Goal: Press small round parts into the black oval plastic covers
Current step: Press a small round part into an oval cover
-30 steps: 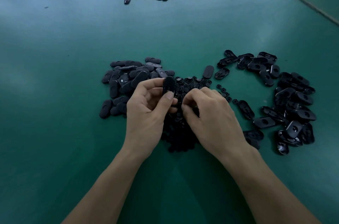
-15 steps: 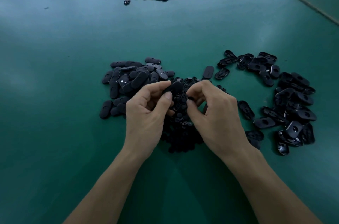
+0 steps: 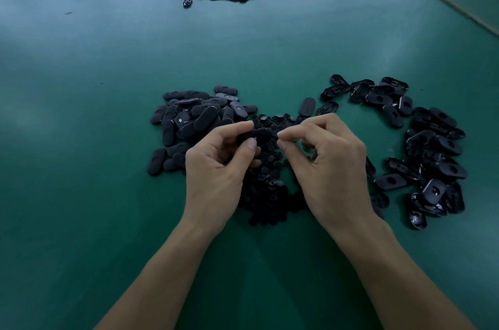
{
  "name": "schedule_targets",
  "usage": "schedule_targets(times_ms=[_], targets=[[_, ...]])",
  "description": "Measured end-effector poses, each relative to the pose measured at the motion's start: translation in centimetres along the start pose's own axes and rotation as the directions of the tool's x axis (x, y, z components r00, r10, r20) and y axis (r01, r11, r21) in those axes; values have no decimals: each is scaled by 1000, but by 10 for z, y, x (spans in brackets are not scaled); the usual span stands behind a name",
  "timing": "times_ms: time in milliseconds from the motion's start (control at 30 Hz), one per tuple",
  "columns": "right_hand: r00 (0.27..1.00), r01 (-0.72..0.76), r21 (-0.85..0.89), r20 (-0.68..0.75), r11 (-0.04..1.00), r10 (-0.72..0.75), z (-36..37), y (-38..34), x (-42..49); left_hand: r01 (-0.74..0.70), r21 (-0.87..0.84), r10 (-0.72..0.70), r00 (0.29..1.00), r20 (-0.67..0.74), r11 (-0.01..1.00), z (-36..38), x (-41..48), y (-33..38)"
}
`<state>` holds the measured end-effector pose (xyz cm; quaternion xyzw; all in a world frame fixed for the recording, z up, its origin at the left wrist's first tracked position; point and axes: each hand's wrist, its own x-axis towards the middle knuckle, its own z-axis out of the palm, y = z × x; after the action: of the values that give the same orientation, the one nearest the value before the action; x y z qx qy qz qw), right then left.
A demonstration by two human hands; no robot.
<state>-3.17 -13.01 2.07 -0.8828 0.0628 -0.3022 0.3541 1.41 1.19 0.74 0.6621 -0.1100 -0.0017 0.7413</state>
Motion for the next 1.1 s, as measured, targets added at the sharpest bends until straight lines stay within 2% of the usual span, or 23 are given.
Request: schedule_targets(times_ms=[200,400,567,1100], targets=[[999,54,123,-7,991,-53,0,-8,-1,8,16,-8,1000,19,1000,-1,0,-1],[997,-53,259,75,964,35,1,-11,-1,1,20,-2,998,57,1000,-1,-1,-1],[993,-91,240,99,967,69,1,-12,-2,2,14,-3,997,82,1000,-1,-2,-1],[967,-239,399,179,885,180,1,-11,0,-36,23,33,994,106,999,-2,-1,-1]])
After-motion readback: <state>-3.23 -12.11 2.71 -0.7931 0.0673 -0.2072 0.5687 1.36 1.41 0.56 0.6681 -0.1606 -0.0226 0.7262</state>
